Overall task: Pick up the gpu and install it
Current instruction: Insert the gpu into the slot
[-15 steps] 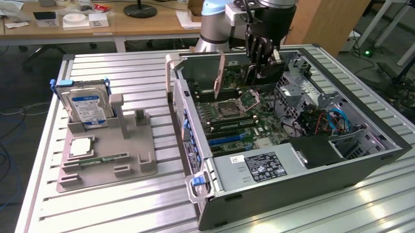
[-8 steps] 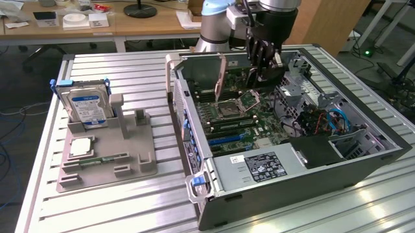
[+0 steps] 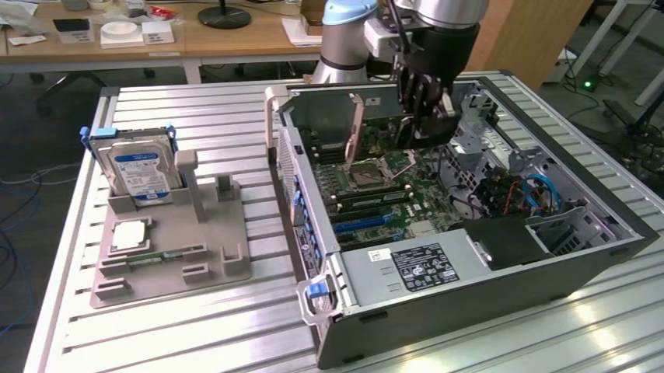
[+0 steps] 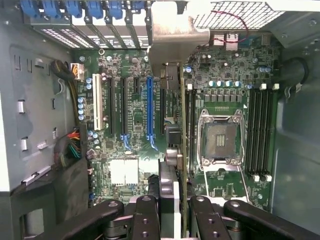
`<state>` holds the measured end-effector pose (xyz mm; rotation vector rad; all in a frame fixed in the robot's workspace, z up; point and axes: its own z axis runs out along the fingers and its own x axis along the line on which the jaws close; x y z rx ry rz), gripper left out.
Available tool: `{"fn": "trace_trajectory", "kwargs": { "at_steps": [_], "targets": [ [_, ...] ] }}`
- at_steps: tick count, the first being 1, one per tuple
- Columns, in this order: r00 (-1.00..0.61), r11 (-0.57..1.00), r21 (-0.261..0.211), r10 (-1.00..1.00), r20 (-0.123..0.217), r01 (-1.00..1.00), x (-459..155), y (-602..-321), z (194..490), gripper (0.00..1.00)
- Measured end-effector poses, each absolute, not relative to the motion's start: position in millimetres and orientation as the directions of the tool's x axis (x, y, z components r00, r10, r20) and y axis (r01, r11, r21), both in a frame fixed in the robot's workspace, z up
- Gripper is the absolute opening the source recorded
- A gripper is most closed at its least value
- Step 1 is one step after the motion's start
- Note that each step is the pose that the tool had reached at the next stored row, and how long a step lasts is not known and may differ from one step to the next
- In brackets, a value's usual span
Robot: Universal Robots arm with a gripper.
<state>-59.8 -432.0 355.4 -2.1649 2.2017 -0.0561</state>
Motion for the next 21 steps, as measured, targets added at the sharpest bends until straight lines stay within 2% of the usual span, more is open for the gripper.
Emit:
{"fn": "trace_trajectory", "kwargs": {
  "at_steps": [21],
  "targets": [
    [-0.014,0.014,-0.064,-1.0,-0.014,-0.998,-64,-440,337,0.28]
  ]
}}
